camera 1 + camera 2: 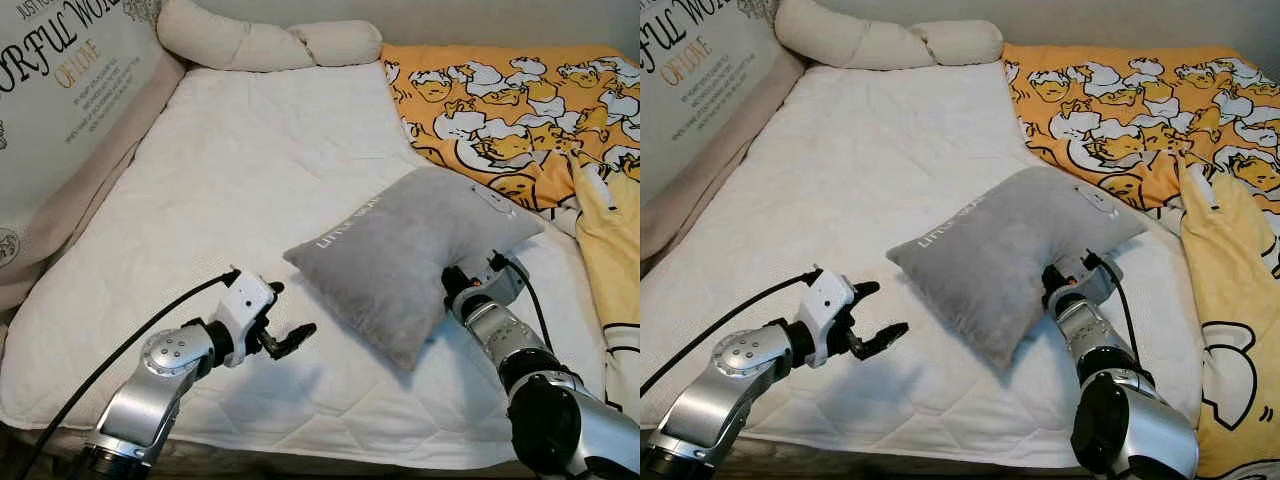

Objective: Clean up the room

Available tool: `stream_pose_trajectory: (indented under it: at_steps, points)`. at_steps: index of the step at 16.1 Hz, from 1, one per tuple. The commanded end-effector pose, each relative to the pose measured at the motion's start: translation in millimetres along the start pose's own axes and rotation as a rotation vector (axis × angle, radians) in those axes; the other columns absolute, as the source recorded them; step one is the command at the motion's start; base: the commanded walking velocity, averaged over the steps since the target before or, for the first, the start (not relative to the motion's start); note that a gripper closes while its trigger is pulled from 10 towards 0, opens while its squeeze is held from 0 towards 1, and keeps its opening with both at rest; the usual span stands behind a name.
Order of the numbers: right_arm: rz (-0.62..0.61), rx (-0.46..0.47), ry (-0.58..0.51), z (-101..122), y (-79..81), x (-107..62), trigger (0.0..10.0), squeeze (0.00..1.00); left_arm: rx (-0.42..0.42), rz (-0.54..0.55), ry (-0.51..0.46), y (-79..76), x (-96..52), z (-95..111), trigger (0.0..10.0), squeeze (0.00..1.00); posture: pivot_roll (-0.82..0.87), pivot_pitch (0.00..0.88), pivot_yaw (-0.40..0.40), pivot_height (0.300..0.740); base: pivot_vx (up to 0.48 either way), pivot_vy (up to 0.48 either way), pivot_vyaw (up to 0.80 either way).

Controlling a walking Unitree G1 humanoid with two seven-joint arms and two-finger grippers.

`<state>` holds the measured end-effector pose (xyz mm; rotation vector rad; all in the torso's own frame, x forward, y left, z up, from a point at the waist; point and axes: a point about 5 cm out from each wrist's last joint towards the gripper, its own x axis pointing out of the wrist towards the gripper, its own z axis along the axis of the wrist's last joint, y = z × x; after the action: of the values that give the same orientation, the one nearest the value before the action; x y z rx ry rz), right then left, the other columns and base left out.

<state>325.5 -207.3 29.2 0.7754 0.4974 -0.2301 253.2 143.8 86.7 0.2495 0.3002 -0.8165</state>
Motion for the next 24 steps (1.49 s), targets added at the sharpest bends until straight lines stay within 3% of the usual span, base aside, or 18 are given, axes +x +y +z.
stream_pose_trajectory:
  at_steps: [1,3,5,6,7,8,9,10,11,12,14,16,18,19,20,21,23,24]
  points:
    - [-0.023,-0.066,-0.018,11.0,5.6,1.5,0.0,0.00,-0.002,0.080,-0.028,10.1,-4.6,2.1,10.0,0.00,-0.02,0.000,0.028,0.740,0.000,0.000,0.00]
    - [0.062,-0.144,-0.045,26.7,37.4,6.0,0.0,0.00,-0.029,0.273,-0.067,37.1,-14.9,4.0,10.0,0.00,-0.02,0.000,0.022,0.740,0.000,0.000,0.00]
    - [0.237,-0.215,-0.100,47.3,97.6,7.1,0.0,0.00,-0.034,0.493,-0.100,70.1,-31.7,9.0,10.0,0.00,-0.01,0.000,0.016,0.740,0.000,0.000,0.00]
    - [0.286,-0.236,-0.108,50.1,113.0,6.1,0.0,0.00,-0.042,0.533,-0.113,76.6,-35.5,11.4,10.0,0.00,0.00,0.000,0.014,0.740,0.000,0.000,0.00]
    - [0.406,-0.279,-0.110,51.7,147.6,1.8,0.0,0.00,-0.053,0.615,-0.146,89.7,-44.1,18.2,10.0,0.00,0.01,0.000,0.009,0.740,0.000,0.000,0.00]
    - [0.440,-0.291,-0.108,51.5,156.5,0.3,0.0,0.00,-0.058,0.637,-0.156,93.1,-46.4,19.9,10.0,0.00,0.01,0.000,0.009,0.740,0.000,0.000,0.00]
    - [0.536,-0.296,-0.096,51.4,177.0,-4.6,0.0,0.00,-0.070,0.708,-0.189,103.5,-53.9,24.9,10.0,0.00,0.02,0.000,0.003,0.740,0.000,0.000,0.00]
    - [0.614,-0.285,-0.083,52.5,189.6,-8.8,0.0,0.00,-0.089,0.750,-0.215,110.1,-60.2,28.1,10.0,0.00,0.02,0.000,-0.001,0.740,0.000,0.000,0.00]
    - [0.741,-0.143,-0.058,65.9,203.2,-17.5,0.0,0.00,-0.085,0.768,-0.226,115.0,-66.2,30.9,10.0,0.00,0.03,0.000,-0.002,0.740,0.000,0.000,0.00]
    - [0.777,-0.076,-0.067,78.9,202.9,-21.5,0.0,0.00,-0.080,0.769,-0.227,116.0,-67.5,32.2,10.0,0.00,0.03,0.000,-0.002,0.740,0.000,0.000,0.00]
    - [0.805,0.003,-0.051,100.2,188.4,-27.4,0.0,0.00,-0.067,0.776,-0.231,118.8,-69.3,35.4,10.0,0.00,0.03,0.000,0.004,0.740,0.000,0.000,0.00]
    - [0.812,-0.012,-0.035,106.2,174.0,-30.2,0.0,0.00,-0.063,0.784,-0.233,121.3,-70.2,36.9,10.0,0.00,0.02,0.000,0.014,0.740,0.000,0.000,0.00]
    - [0.749,-0.073,0.041,103.0,119.5,-35.8,0.0,0.00,-0.072,0.764,-0.240,126.3,-69.3,40.4,10.0,0.00,-0.01,0.000,0.040,0.740,0.000,0.000,0.00]
    - [0.720,-0.078,0.054,99.6,107.9,-35.4,0.0,0.00,-0.075,0.755,-0.241,126.8,-68.0,41.2,10.0,0.00,-0.01,0.000,0.040,0.740,0.000,0.000,0.00]
    - [0.646,-0.119,0.111,79.3,73.2,-32.0,0.0,0.00,-0.120,0.684,-0.240,124.3,-58.3,41.9,10.0,0.00,-0.04,0.000,0.061,0.740,0.000,0.000,0.00]
    - [0.515,-0.180,0.193,43.9,25.4,-25.5,0.0,0.00,-0.200,0.533,-0.243,112.7,-35.4,40.6,10.0,0.00,-0.05,0.000,0.072,0.740,0.000,0.000,0.00]
    - [0.440,-0.169,0.234,25.1,1.2,-24.0,0.0,0.00,-0.268,0.419,-0.224,101.8,-16.6,33.9,10.0,0.03,-0.06,0.000,0.071,0.740,0.000,0.000,0.00]
    - [0.295,-0.195,0.272,7.6,-25.2,-23.9,0.0,0.00,-0.307,0.306,-0.184,87.8,8.7,24.3,10.0,1.00,-0.06,0.000,0.064,0.740,0.000,0.000,0.00]
